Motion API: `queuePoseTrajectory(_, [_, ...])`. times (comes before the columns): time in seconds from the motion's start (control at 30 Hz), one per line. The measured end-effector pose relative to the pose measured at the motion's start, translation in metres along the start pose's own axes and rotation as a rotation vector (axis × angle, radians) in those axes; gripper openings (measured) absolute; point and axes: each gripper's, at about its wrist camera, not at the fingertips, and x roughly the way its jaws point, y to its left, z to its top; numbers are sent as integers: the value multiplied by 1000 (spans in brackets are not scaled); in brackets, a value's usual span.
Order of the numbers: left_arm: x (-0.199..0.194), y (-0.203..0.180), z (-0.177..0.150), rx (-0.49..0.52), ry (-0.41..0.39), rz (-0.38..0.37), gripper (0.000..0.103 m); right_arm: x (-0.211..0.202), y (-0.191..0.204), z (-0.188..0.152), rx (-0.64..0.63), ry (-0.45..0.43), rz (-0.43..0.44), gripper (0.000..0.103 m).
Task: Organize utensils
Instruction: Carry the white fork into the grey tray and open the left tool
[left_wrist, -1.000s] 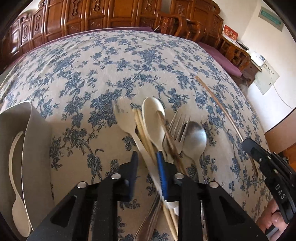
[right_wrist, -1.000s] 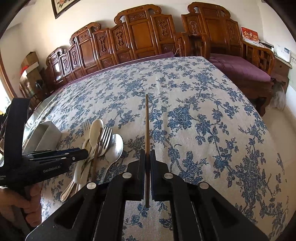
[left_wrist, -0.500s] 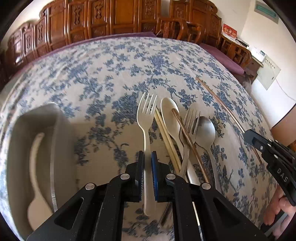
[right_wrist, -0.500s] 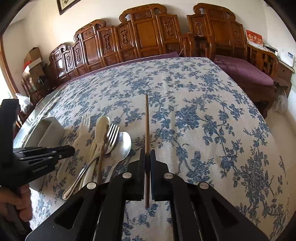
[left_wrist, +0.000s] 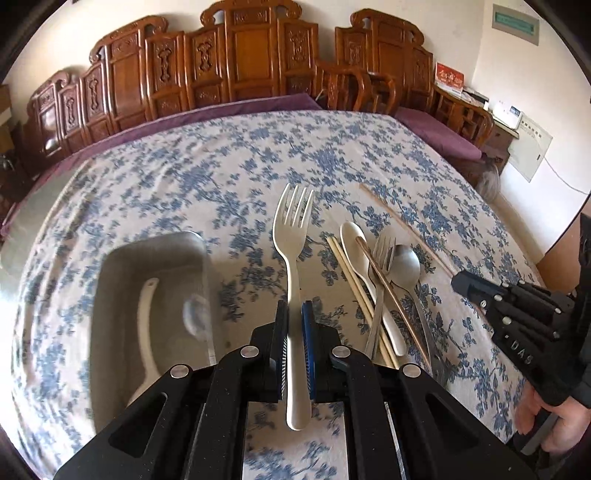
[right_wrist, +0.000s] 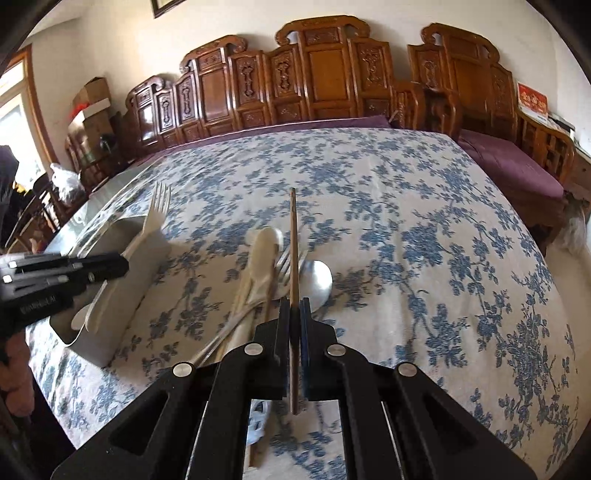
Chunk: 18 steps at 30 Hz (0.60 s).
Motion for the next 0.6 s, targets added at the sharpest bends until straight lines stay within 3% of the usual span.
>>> queuePoseTrajectory(0.6, [-40, 52, -16, -22, -34, 47, 7, -1, 49, -13, -105, 39, 12, 6])
